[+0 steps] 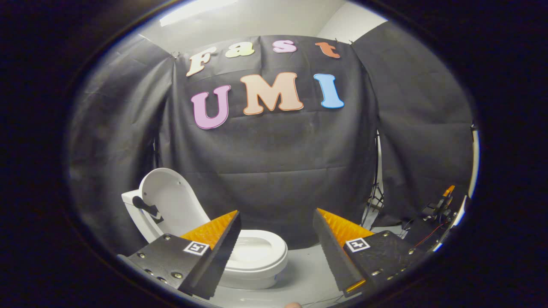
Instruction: Open the toilet lid.
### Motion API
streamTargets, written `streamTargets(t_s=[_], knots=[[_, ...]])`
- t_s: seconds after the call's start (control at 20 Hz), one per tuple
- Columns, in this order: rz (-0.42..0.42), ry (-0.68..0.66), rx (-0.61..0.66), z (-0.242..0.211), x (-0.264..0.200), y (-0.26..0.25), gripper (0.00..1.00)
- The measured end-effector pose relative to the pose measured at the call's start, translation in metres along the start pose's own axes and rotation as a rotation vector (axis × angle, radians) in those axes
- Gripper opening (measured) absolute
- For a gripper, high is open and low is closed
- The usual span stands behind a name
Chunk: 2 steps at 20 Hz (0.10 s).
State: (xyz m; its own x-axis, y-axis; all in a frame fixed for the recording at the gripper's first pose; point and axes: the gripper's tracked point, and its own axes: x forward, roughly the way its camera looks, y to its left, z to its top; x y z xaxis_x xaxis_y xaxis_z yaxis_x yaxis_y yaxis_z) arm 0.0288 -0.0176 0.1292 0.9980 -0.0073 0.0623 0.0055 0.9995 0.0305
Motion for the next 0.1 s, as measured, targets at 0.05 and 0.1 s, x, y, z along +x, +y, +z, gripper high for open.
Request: streamTargets(t_s=[0.05, 0.1], knots=[[0.001, 0.001, 0.0, -0.0008, 0.0008, -0.0003, 1.0], [0.002, 0.007, -0.003, -0.0024, 0.0013, 0.0008, 1.0]])
